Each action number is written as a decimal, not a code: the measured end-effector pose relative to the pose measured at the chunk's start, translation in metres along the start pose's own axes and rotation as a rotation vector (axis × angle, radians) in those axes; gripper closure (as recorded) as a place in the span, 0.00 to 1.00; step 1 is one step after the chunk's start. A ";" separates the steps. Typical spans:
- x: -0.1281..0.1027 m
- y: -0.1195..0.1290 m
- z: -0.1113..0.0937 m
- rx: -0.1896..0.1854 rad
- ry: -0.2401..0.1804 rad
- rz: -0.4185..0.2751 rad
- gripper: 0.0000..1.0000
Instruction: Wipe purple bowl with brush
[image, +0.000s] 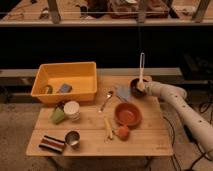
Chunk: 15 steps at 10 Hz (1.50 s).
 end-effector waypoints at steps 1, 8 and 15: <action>-0.002 0.010 -0.001 -0.023 -0.005 0.003 0.83; 0.020 0.039 0.056 -0.100 0.005 0.007 0.83; 0.009 -0.022 0.056 0.016 -0.018 -0.016 0.83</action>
